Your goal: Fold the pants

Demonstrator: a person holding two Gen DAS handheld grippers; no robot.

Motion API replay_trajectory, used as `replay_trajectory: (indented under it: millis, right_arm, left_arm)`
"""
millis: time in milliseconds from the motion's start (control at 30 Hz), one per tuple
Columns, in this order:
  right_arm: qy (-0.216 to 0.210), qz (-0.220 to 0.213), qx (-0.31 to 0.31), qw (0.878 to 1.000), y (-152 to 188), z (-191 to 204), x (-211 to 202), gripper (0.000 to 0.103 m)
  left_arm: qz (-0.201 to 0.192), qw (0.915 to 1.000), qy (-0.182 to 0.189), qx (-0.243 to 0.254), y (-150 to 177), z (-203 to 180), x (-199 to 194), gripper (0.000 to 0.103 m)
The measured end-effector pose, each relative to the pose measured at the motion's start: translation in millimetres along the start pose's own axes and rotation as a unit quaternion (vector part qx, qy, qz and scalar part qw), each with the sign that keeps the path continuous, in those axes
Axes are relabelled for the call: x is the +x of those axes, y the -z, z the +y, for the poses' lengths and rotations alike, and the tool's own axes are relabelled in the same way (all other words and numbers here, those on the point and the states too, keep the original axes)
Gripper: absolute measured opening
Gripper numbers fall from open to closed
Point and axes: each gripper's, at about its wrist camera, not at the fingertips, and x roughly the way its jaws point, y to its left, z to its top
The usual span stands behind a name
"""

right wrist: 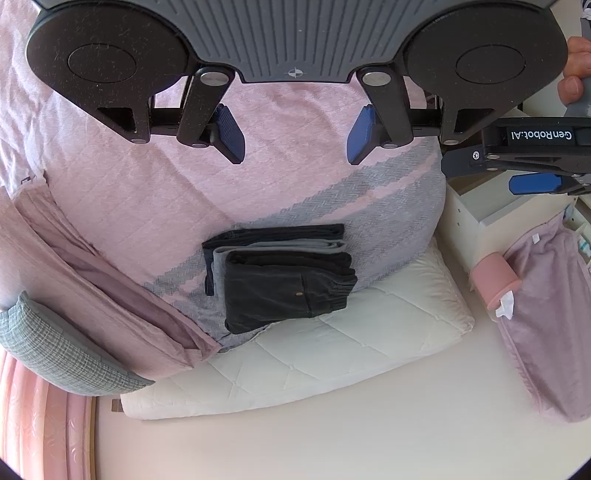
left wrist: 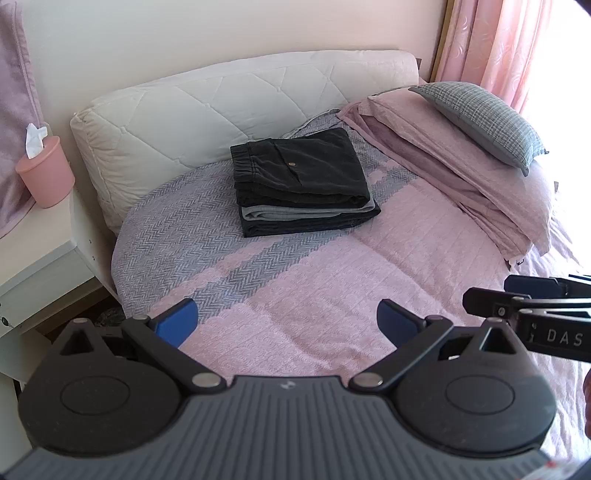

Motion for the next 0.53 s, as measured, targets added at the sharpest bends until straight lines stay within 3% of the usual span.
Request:
replay_trajectory:
  millis: [533]
  right_arm:
    - [-0.005,-0.011,-0.004,1.0,2.1,-3.8,-11.2,0.059]
  left_arm:
    - [-0.012,0.9999,-0.005,-0.002,0.6,-9.3,-9.2,0.102]
